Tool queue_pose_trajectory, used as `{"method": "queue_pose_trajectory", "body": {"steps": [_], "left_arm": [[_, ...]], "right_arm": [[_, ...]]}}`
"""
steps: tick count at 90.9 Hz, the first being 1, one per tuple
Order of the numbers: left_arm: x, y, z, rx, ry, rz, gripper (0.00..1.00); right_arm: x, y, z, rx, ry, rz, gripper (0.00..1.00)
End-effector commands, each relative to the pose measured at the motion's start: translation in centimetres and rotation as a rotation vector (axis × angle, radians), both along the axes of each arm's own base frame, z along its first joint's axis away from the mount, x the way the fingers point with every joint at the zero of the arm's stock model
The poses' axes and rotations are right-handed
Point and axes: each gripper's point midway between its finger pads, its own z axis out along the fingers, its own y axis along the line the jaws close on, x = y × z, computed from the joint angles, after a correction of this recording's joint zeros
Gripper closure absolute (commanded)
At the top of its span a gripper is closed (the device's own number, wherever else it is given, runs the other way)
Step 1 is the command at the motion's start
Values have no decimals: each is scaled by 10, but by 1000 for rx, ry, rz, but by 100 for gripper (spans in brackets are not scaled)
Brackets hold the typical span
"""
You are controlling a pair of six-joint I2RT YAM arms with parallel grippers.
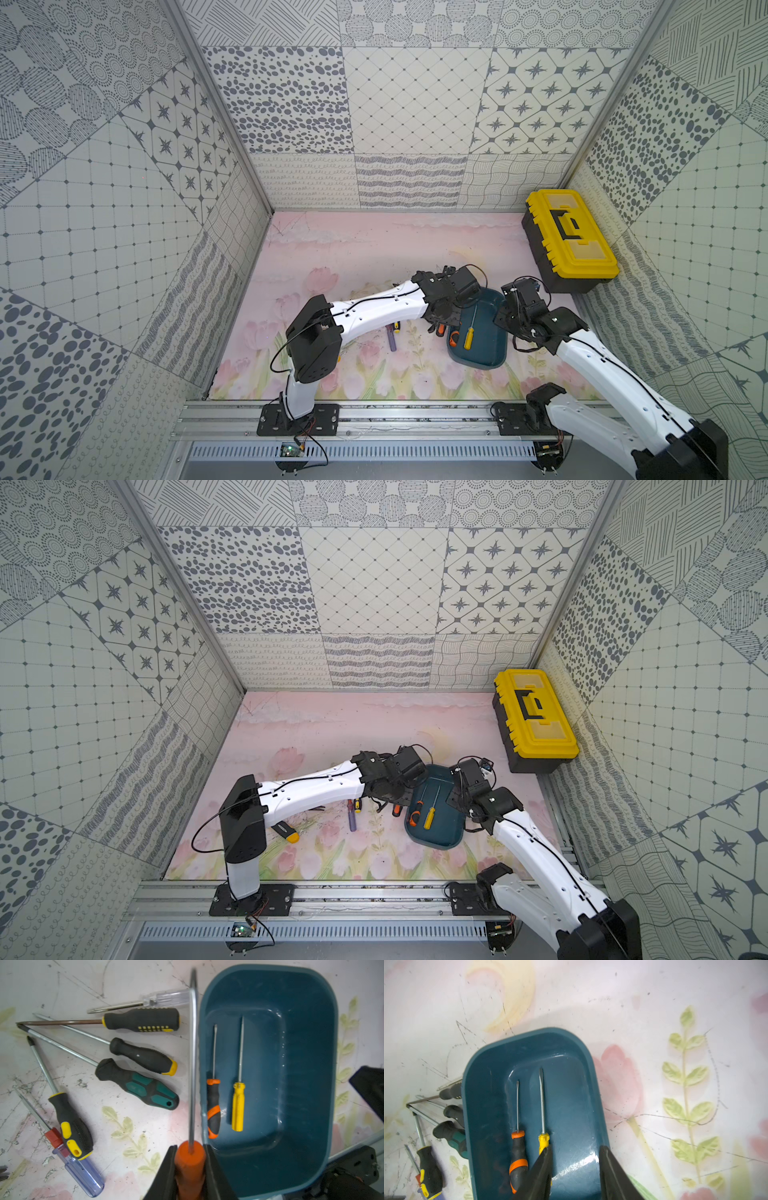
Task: Put the screwdriver on the desktop into the storage box
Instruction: Pick up the screwdriver from the center of the board, then place the screwdriver in the storage box.
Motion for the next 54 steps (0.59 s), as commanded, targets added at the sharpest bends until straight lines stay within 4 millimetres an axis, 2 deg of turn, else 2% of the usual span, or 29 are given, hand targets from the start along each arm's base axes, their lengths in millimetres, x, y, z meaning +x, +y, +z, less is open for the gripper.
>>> {"method": "queue_pose_trajectory", "body": {"steps": [1,9,18,45,54], "left_arm": [[-16,-35,-5,24,31,-113,83],[-19,-54,-16,25,40,-151,82],[-20,-64,-36,45,80,-168,82],[-20,-65,-77,133,135,-168,79],[-19,-60,-86,164,141,-158,72]], "right_arm": [[-12,-22,17,-47,-45,-67,59],[-22,-29,16,-46,-51,-94,59],[-28,-31,10,-35,-28,-113,59],[-39,-34,5,-14,-14,-136,59],[-41,-35,5,-16,-10,-136,58]]}}
